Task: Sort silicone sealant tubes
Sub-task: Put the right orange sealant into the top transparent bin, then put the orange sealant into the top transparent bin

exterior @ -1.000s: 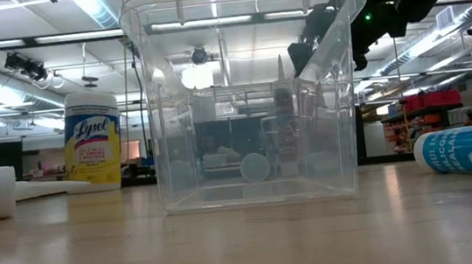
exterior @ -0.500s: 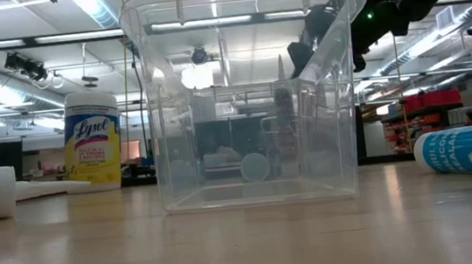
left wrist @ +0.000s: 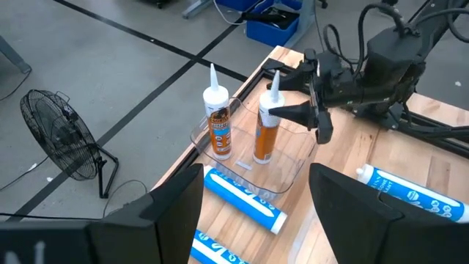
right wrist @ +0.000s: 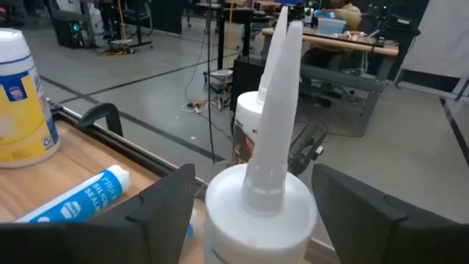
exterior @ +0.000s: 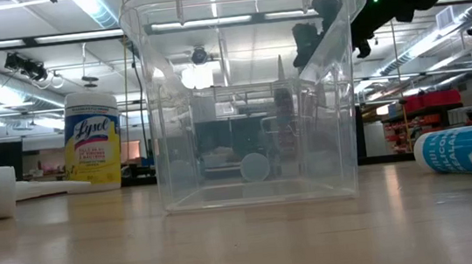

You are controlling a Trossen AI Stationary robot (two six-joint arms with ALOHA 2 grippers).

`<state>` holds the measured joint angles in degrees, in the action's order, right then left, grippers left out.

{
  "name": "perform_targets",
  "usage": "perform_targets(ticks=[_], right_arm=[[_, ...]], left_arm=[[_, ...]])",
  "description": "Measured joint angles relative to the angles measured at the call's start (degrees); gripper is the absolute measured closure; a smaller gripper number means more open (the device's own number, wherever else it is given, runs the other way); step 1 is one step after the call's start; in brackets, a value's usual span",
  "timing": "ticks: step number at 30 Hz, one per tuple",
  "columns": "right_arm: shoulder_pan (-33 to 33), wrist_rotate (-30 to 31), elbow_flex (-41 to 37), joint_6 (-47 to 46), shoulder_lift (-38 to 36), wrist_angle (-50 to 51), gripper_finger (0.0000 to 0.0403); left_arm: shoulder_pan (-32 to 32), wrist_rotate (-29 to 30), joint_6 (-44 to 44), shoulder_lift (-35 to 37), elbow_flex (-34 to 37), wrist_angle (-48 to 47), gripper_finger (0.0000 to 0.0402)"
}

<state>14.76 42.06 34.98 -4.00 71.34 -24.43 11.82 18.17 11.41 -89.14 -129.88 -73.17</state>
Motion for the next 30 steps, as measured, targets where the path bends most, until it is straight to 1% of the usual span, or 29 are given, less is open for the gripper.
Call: perform_targets(ticks=[9, 13, 18, 21, 25, 28, 30], right_arm=[[-0.04, 2.08, 0.60, 3.02, -6.00, 0.79, 0.0125], [-0.23, 2.09, 3.51, 4.69, -8.67, 3.59, 0.0127], [-1.73, 1.97, 9.52, 5.36, -10.66, 8.45, 0.0128], [-2.98, 1.93, 13.09, 5.76, -10.94, 12.73, 0.0128], [-4.41, 1.90, 17.76, 4.32, -10.96, 19.00, 0.0128], [-5.63, 1.91, 20.34, 3.37, -10.96, 22.70, 0.0128], [-6.41, 1.92, 21.45, 2.99, -10.96, 23.74, 0.0128]], left_arm=[[0.01, 0.00, -0.44, 0.00, -0.01, 0.00, 0.0150], [0.01, 0.00, -0.71, 0.00, -0.02, -0.50, 0.0150], [-0.33, 0.00, 0.66, -0.05, -0.07, -5.37, 0.0150], [-1.34, 0.05, 3.96, -0.07, -0.07, -9.43, 0.0150], [-3.27, -0.04, 12.66, -0.07, -0.05, -16.60, 0.0149], [-6.04, -1.54, 16.25, 0.33, 2.00, -16.76, 0.0146], [-8.31, -0.68, 18.64, 0.63, 3.43, -16.48, 0.0136]])
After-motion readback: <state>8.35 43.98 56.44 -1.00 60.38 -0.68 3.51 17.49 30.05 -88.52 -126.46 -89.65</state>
